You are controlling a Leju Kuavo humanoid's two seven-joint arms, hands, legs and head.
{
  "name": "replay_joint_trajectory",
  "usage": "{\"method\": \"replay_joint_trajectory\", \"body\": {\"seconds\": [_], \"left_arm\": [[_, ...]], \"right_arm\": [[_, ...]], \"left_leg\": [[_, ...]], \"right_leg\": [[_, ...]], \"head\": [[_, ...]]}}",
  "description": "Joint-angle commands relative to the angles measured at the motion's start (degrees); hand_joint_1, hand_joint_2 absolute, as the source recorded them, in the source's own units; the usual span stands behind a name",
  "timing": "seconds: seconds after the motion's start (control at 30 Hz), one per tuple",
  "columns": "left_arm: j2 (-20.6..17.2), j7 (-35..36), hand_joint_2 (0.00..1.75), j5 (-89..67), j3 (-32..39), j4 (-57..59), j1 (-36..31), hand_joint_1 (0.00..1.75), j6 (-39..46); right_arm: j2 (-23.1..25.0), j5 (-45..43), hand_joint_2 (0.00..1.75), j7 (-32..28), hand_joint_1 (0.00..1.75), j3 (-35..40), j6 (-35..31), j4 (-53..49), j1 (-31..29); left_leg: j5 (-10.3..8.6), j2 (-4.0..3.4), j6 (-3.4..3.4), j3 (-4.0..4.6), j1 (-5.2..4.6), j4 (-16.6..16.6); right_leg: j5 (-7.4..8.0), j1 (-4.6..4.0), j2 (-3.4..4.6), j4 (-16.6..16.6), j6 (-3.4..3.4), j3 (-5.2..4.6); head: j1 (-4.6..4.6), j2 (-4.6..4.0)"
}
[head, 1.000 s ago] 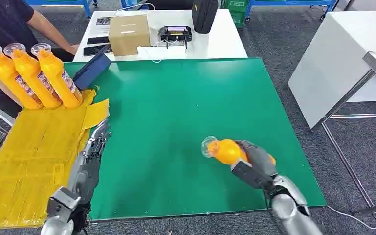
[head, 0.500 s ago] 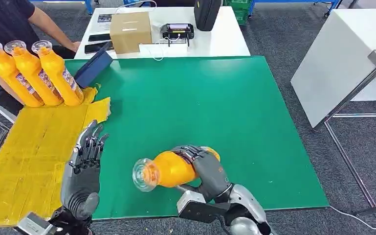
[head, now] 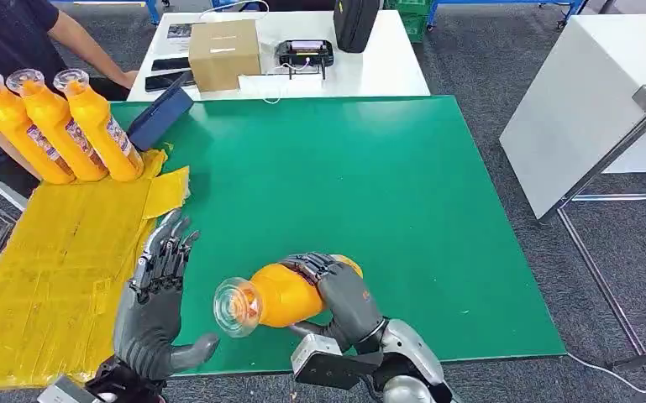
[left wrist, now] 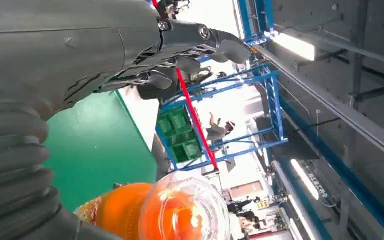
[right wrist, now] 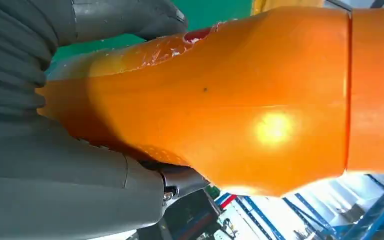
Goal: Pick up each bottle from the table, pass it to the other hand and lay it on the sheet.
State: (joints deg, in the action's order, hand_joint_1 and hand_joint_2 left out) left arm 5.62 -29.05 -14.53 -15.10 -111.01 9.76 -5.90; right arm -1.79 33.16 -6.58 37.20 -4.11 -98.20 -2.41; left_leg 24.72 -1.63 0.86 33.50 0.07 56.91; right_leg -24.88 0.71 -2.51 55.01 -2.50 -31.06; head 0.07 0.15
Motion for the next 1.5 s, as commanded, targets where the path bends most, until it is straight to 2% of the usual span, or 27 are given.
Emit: {"method": "replay_joint_trajectory", "body": {"seconds": [0.03,0.3,0.7,0.87,1.3,1.33,1.37,1.5], "left_arm": [[-1.68,-0.53,1.75,0.42,-1.66,1.69,0.19,0.00,-1.33],[-1.78,-1.08,1.75,0.70,-3.49,1.87,0.07,0.00,-2.39],[-1.66,-1.83,1.75,-0.09,-3.09,0.52,-0.10,0.00,-1.22],[-1.23,-1.70,1.75,-0.29,-2.29,0.95,-0.76,0.00,-0.53],[-0.91,-1.87,1.75,1.42,0.01,1.72,-1.23,0.00,-0.55],[-0.97,-1.87,1.75,1.43,-0.04,1.83,-1.26,0.23,-0.75],[-1.12,-2.16,1.75,1.25,-0.18,1.85,-1.35,1.75,-0.86],[-1.28,-2.69,1.75,0.57,-0.32,1.96,-1.54,1.75,-0.71]], "right_arm": [[0.06,-1.32,1.75,-1.37,1.75,-1.91,-3.54,-0.95,-0.20],[2.06,-3.15,1.75,-2.51,1.75,-2.28,-4.56,0.50,-1.64],[4.01,-1.06,1.75,-1.05,1.75,4.02,-3.75,7.43,-7.29],[4.01,-0.47,1.75,0.40,1.75,8.34,-1.58,9.70,-9.93],[3.43,-1.38,1.75,0.92,1.75,13.38,1.04,10.43,-12.26],[3.30,-1.42,1.75,0.93,1.75,13.95,1.17,9.96,-12.52],[3.26,-1.48,1.75,0.93,1.75,14.22,1.29,9.82,-12.67],[3.28,-1.55,1.75,0.93,1.75,14.48,1.36,9.76,-12.81]], "left_leg": [[0.01,0.07,-0.05,-0.08,0.03,-0.03],[0.04,0.12,-0.07,-0.08,0.05,0.00],[0.04,-0.04,-0.08,-0.13,0.04,-0.05],[0.02,-0.01,-0.05,-0.07,0.04,-0.04],[0.02,0.05,-0.07,-0.08,0.04,-0.04],[0.00,0.03,-0.05,-0.03,0.02,-0.05],[0.03,0.06,-0.07,-0.05,0.04,-0.01],[0.01,0.07,-0.05,-0.03,0.03,-0.04]], "right_leg": [[-0.02,-0.01,0.17,-0.02,0.08,0.07],[-0.05,-0.02,0.20,0.00,0.11,0.07],[-0.01,-0.02,0.38,-0.02,0.12,0.06],[0.00,-0.03,0.22,-0.03,0.07,0.05],[-0.01,-0.02,0.29,-0.02,0.11,0.06],[0.00,-0.01,0.19,-0.02,0.07,0.01],[-0.03,-0.02,0.24,0.00,0.10,0.04],[-0.01,-0.01,0.17,-0.03,0.08,0.03]], "head": [[0.02,0.00],[0.00,0.00],[0.00,0.00],[0.00,0.00],[0.00,0.00],[0.00,0.00],[0.00,0.00],[0.02,0.00]]}}
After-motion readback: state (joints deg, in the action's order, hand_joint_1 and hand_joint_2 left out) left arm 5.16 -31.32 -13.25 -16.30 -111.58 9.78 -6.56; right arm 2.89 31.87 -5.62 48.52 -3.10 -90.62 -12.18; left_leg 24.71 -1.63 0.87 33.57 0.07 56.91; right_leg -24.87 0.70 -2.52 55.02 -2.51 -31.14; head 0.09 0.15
